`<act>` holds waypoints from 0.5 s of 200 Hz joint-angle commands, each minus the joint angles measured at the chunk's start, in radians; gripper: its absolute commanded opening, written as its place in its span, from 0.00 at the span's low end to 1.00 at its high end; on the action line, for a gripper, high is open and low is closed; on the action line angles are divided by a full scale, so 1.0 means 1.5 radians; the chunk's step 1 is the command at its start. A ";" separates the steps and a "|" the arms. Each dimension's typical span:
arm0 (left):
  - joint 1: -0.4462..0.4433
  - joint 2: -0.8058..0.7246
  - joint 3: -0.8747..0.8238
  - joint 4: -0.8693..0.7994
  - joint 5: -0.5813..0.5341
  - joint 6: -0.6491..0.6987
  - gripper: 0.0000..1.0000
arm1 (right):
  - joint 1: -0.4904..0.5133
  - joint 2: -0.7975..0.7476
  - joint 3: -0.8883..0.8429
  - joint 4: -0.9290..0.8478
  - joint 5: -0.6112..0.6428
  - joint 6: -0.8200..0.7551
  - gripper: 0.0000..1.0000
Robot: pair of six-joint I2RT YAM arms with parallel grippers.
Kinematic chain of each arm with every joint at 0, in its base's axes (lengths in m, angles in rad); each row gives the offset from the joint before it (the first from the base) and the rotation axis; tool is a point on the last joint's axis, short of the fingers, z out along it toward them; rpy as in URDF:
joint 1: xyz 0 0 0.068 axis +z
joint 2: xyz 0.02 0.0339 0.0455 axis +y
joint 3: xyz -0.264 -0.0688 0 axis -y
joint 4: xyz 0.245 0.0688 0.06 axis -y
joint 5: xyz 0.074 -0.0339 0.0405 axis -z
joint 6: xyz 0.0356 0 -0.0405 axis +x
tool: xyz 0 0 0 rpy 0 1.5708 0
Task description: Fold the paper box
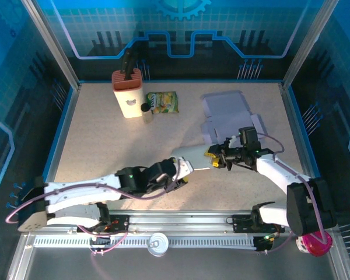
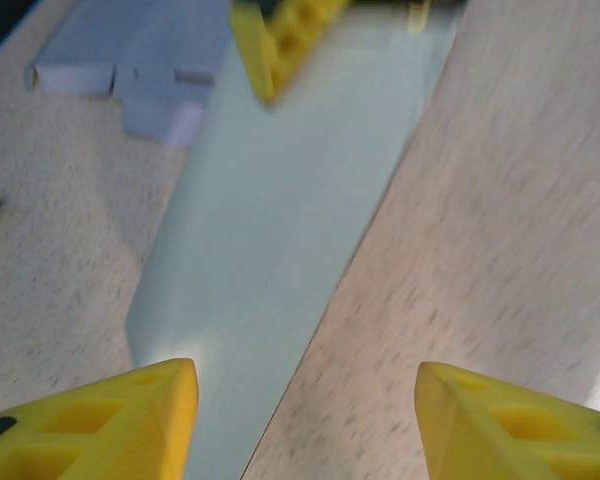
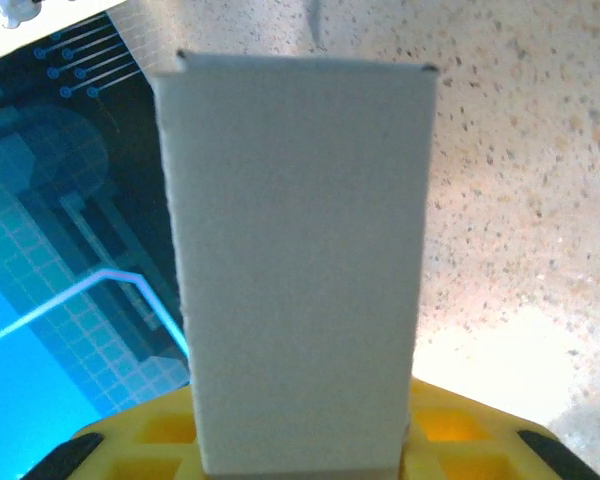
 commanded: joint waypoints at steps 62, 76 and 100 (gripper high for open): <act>-0.006 0.105 0.018 0.034 -0.138 0.207 0.76 | -0.035 -0.041 -0.068 0.061 -0.078 0.149 0.18; -0.005 0.116 0.009 0.067 -0.151 0.226 0.78 | -0.034 -0.036 -0.070 0.067 -0.085 0.156 0.18; 0.000 0.131 0.008 0.118 -0.174 0.254 0.81 | -0.033 -0.041 -0.081 0.079 -0.093 0.174 0.17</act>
